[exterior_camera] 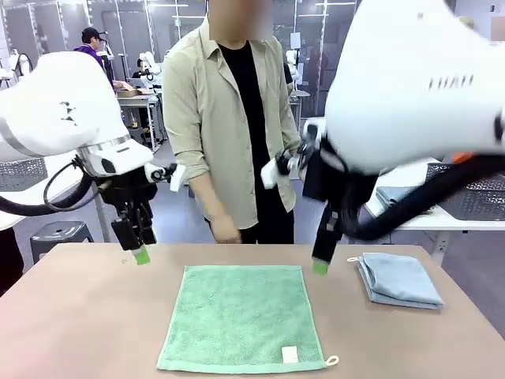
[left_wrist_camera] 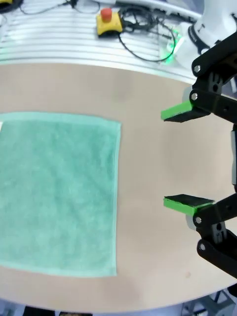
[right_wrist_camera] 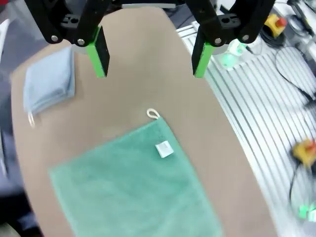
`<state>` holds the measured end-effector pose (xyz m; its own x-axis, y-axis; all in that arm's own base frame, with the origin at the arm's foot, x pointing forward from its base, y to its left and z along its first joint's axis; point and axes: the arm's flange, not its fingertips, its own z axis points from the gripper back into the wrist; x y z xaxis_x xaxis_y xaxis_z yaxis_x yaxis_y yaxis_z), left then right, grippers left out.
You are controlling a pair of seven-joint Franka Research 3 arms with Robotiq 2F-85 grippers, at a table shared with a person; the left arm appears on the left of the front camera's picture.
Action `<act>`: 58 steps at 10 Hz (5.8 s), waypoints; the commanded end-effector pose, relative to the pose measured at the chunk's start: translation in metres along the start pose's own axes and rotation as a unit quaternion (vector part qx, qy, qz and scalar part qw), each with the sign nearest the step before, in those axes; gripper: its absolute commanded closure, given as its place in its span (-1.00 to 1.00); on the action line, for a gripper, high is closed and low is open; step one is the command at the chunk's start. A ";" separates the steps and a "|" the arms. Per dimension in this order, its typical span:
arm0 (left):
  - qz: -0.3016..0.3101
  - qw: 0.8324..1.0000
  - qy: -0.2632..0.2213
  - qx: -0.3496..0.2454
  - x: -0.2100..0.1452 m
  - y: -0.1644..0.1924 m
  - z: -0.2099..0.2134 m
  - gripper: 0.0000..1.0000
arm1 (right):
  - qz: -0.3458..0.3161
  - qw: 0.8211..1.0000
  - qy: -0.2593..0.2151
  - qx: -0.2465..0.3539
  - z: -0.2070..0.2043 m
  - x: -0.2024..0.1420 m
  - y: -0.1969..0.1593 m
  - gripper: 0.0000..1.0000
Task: Fold the towels and place them in the basket.
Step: When a person lays out a Towel with hook on the table, fold it in half twice.
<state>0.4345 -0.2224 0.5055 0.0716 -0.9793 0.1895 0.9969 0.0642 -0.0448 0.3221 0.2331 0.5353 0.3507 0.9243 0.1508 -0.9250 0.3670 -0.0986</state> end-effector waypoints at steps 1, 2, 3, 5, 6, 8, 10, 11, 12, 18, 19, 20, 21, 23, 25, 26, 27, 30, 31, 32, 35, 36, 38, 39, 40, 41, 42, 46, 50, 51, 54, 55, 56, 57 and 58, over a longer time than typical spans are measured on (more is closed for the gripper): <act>0.006 0.999 0.032 -0.025 0.016 0.001 -0.006 -0.51 | 0.106 0.994 -0.033 0.021 -0.038 -0.004 -0.003 -0.68; 0.008 0.998 0.043 -0.037 0.020 -0.001 -0.017 -0.51 | 0.134 0.990 -0.040 0.022 -0.052 -0.001 -0.002 -0.68; 0.009 0.997 0.057 -0.050 0.023 -0.004 -0.027 -0.51 | 0.148 0.988 -0.043 0.015 -0.060 0.002 -0.004 -0.68; -0.010 0.994 0.085 -0.068 0.027 -0.015 -0.048 -0.51 | 0.155 0.987 -0.039 0.015 -0.065 0.011 -0.013 -0.68; -0.032 0.993 0.097 -0.058 0.027 -0.026 -0.059 -0.51 | 0.151 0.988 -0.035 0.019 -0.066 0.011 -0.018 -0.68; -0.075 0.993 0.096 -0.005 0.019 -0.049 -0.073 -0.51 | 0.154 0.987 -0.024 0.039 -0.069 0.010 -0.029 -0.68; -0.065 0.989 0.108 0.075 0.016 -0.066 -0.081 -0.51 | 0.159 0.985 -0.022 0.064 -0.075 0.012 -0.036 -0.68; -0.049 0.989 0.109 0.091 0.016 -0.070 -0.083 -0.51 | 0.165 0.983 -0.019 0.073 -0.079 0.011 -0.038 -0.68; -0.026 0.990 0.109 0.086 0.021 -0.066 -0.083 -0.51 | 0.175 0.982 -0.011 0.075 -0.083 0.010 -0.040 -0.68; -0.012 0.994 0.096 0.056 0.015 -0.058 -0.080 -0.51 | 0.181 0.981 0.010 0.066 -0.095 0.008 -0.036 -0.68; -0.012 0.994 0.096 0.056 0.015 -0.058 -0.080 -0.51 | 0.181 0.981 0.010 0.066 -0.095 0.008 -0.036 -0.68; -0.012 0.994 0.096 0.056 0.015 -0.058 -0.080 -0.51 | 0.181 0.981 0.010 0.066 -0.095 0.008 -0.036 -0.68; -0.012 0.994 0.096 0.056 0.015 -0.058 -0.080 -0.51 | 0.181 0.981 0.010 0.066 -0.095 0.008 -0.036 -0.68; -0.024 0.995 0.086 0.036 0.022 -0.062 -0.075 -0.51 | 0.181 0.980 0.033 0.075 -0.100 0.008 -0.032 -0.68; -0.046 0.997 0.058 0.013 0.024 -0.083 -0.080 -0.51 | 0.168 0.983 0.036 0.067 -0.122 0.007 -0.015 -0.68; -0.054 0.997 0.058 0.006 0.026 -0.092 -0.086 -0.51 | 0.156 0.985 0.041 0.066 -0.133 0.006 -0.006 -0.68; -0.054 0.996 0.065 0.003 0.028 -0.098 -0.096 -0.51 | 0.148 0.986 0.040 0.062 -0.142 0.003 0.000 -0.68; -0.073 0.996 0.059 0.001 0.027 -0.107 -0.128 -0.90 | 0.126 0.990 0.044 0.052 -0.166 -0.012 0.011 -0.68; -0.071 0.996 0.053 0.013 0.029 -0.106 -0.141 -0.90 | 0.129 0.989 0.049 0.047 -0.174 -0.016 0.014 -0.68; -0.061 0.997 0.047 0.022 0.030 -0.104 -0.154 -0.90 | 0.134 0.988 0.049 0.049 -0.184 -0.020 0.015 -0.68; -0.052 0.998 0.039 0.020 0.026 -0.094 -0.179 -0.90 | 0.143 0.988 0.044 0.048 -0.210 -0.027 0.009 -0.90; -0.051 0.997 0.046 0.020 0.026 -0.091 -0.183 -0.90 | 0.146 0.987 0.049 0.043 -0.214 -0.027 0.006 -1.00; -0.050 0.997 0.056 0.022 0.024 -0.087 -0.193 -0.90 | 0.145 0.987 0.053 0.048 -0.227 -0.025 0.002 -1.00; -0.050 0.997 0.060 0.024 0.022 -0.087 -0.195 -0.90 | 0.148 0.986 0.053 0.052 -0.231 -0.024 0.003 -1.00; -0.052 0.996 0.068 0.025 0.020 -0.085 -0.201 -0.90 | 0.148 0.986 0.057 0.055 -0.235 -0.024 0.002 -1.00; -0.054 0.996 0.072 0.026 0.020 -0.083 -0.204 -0.90 | 0.149 0.985 0.060 0.058 -0.238 -0.025 0.002 -1.00; -0.057 0.995 0.078 0.030 0.020 -0.081 -0.207 -0.90 | 0.150 0.985 0.064 0.056 -0.237 -0.026 0.000 -1.00; -0.050 0.995 0.083 0.039 0.017 -0.074 -0.215 -0.90 | 0.159 0.983 0.071 0.058 -0.242 -0.027 -0.003 -1.00; -0.049 0.994 0.090 0.042 0.017 -0.069 -0.218 -0.90 | 0.167 0.982 0.069 0.056 -0.246 -0.025 -0.005 -0.52; -0.051 0.993 0.093 0.045 0.017 -0.068 -0.219 -0.73 | 0.167 0.982 0.068 0.058 -0.248 -0.024 -0.005 -0.38; -0.053 0.992 0.102 0.049 0.020 -0.064 -0.221 -0.11 | 0.164 0.982 0.069 0.057 -0.247 -0.025 -0.006 -0.09; -0.053 0.992 0.103 0.053 0.021 -0.064 -0.220 0.07 | 0.163 0.982 0.069 0.058 -0.247 -0.025 -0.006 0.39; -0.052 0.992 0.103 0.055 0.022 -0.064 -0.220 0.29 | 0.164 0.982 0.069 0.059 -0.246 -0.025 -0.006 0.30; -0.051 0.992 0.103 0.055 0.022 -0.064 -0.220 0.47 | 0.164 0.982 0.069 0.059 -0.247 -0.025 -0.006 0.78; -0.051 0.992 0.102 0.055 0.022 -0.064 -0.219 0.69 | 0.165 0.982 0.069 0.059 -0.246 -0.025 -0.006 0.68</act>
<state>0.3631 -0.2849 0.3028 -0.0439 -0.9990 -0.0033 0.9980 -0.0440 0.0446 0.3545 0.2346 0.2956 0.0605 0.9982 0.0016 -0.9982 0.0605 -0.0005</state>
